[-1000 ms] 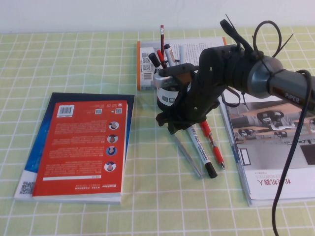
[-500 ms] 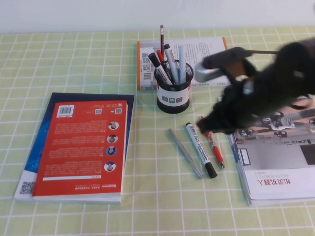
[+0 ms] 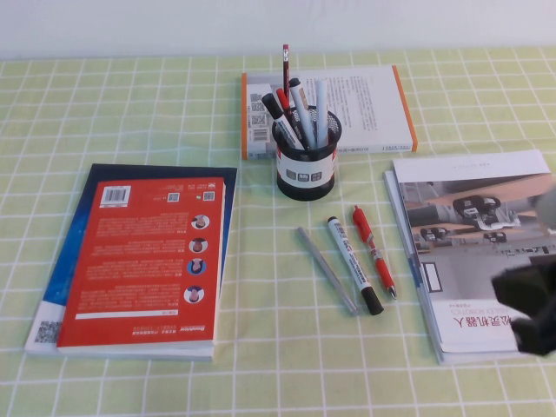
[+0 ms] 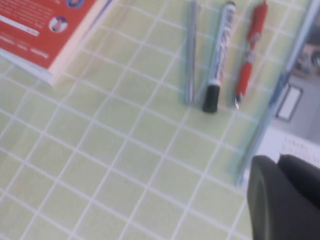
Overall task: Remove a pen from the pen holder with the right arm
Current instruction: 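Take a marker out of the pen holder and lay it on the table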
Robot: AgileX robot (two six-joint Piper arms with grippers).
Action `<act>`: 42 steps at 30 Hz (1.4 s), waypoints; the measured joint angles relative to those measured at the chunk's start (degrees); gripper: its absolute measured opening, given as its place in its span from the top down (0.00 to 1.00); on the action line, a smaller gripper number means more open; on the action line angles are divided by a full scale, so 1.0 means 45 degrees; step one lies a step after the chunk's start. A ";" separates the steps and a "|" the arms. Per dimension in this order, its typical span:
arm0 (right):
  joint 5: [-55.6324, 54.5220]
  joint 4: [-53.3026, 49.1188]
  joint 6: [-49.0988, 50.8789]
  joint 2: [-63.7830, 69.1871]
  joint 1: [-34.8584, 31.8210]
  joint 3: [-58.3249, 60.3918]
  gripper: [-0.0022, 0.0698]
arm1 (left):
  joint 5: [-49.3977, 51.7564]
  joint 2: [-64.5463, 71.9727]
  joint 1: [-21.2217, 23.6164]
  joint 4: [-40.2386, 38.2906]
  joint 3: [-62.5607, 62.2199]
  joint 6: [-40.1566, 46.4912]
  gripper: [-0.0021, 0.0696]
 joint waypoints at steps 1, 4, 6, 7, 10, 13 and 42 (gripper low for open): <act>0.0089 -0.0135 0.0308 -0.0275 0.0000 0.0259 0.99 | 0.0000 0.0000 0.0000 0.0000 0.0000 0.0000 0.98; 0.0472 -0.0306 0.0909 -0.0833 0.0000 0.0708 0.99 | 0.0000 0.0000 0.0000 0.0000 0.0000 0.0000 0.98; 0.0521 -0.0392 0.0854 -0.1006 0.0000 0.0962 0.99 | 0.0000 0.0000 0.0000 0.0000 0.0000 0.0000 0.98; 0.0463 -0.0411 0.0716 -0.1064 0.0000 0.1096 0.99 | 0.0000 0.0000 0.0000 0.0000 0.0000 0.0000 0.98; -0.0190 -0.0624 0.0432 -0.1092 0.0000 0.1545 0.99 | 0.0000 0.0000 0.0000 0.0000 0.0000 0.0000 0.98; -0.1151 -0.0794 0.0377 -0.1092 0.0000 0.2277 0.99 | 0.0000 0.0000 0.0000 0.0000 0.0000 0.0000 0.98; -0.6536 -0.0427 0.0565 -1.1324 -0.6832 1.0502 0.99 | 0.0000 0.0000 0.0000 0.0000 0.0000 0.0000 0.98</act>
